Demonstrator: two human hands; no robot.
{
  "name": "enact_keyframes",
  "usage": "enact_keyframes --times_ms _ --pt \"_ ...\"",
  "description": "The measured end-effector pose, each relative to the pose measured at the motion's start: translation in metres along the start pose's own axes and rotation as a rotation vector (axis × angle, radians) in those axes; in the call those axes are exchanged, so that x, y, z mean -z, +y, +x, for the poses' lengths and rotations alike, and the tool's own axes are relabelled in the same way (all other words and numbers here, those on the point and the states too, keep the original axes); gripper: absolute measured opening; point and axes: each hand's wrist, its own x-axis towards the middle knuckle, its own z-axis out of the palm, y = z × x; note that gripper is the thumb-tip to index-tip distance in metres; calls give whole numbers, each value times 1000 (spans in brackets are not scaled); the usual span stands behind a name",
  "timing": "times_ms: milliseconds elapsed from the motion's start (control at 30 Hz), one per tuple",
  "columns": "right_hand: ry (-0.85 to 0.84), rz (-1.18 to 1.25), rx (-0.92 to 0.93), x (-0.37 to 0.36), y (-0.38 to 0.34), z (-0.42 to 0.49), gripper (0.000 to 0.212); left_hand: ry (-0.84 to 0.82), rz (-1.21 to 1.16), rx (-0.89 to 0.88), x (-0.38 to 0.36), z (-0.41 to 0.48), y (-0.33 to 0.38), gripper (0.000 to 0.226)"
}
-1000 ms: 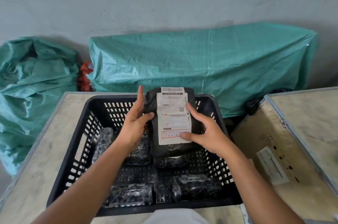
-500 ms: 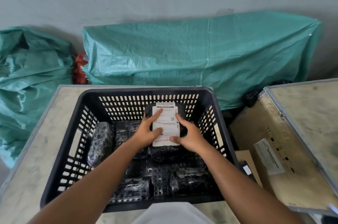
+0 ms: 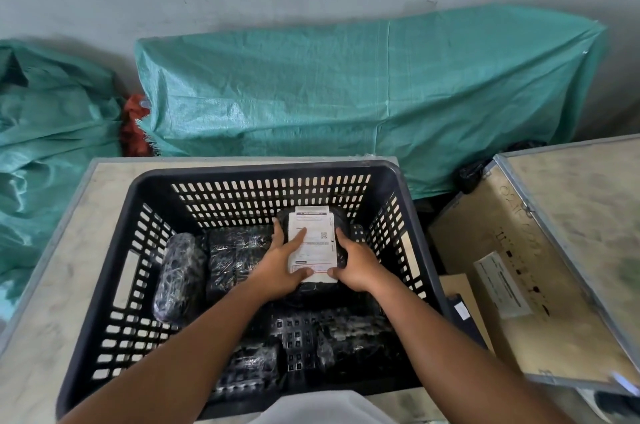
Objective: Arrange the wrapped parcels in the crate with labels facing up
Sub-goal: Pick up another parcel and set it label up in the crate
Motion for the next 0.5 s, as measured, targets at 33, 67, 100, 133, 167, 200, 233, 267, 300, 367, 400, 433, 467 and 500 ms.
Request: enact_keyframes --times_ms 33,67,100,133,167,200,233,267,300,367,400,433,467,500 --pt "-5 -7 -10 0 0 1 104 -4 8 -3 -2 1 0 100" --pt "-7 -12 -18 -1 0 2 103 -13 7 4 -4 2 0 102" --pt "-6 -16 -24 -2 1 2 102 -25 -2 13 -5 3 0 103" --pt "-6 -15 -26 -3 1 3 101 -34 -20 18 -6 5 0 105" --pt "-8 -11 -25 -4 1 3 101 -39 -41 20 -5 7 -1 106" --pt "-9 -7 -25 -4 2 3 100 -42 -55 19 -4 8 -1 107" --pt "-11 -5 -24 -4 2 4 100 -45 -59 18 -1 10 -1 107" --pt "-12 -3 -23 -4 2 4 101 -52 -57 21 1 11 -2 107" --pt "-13 2 -22 -4 1 4 101 -58 -53 27 3 11 -1 108" --pt "-11 10 -18 -2 1 3 101 -59 -46 33 5 12 2 108" --pt "-9 8 -15 -2 1 3 101 -59 -40 34 5 12 4 109" --pt "-6 5 -13 0 1 2 101 -57 -34 36 4 12 6 109" --pt "-4 3 -12 1 0 1 101 -52 -32 41 4 11 9 109" --pt "-1 1 -11 2 -1 0 101 -46 -32 51 5 10 12 110"
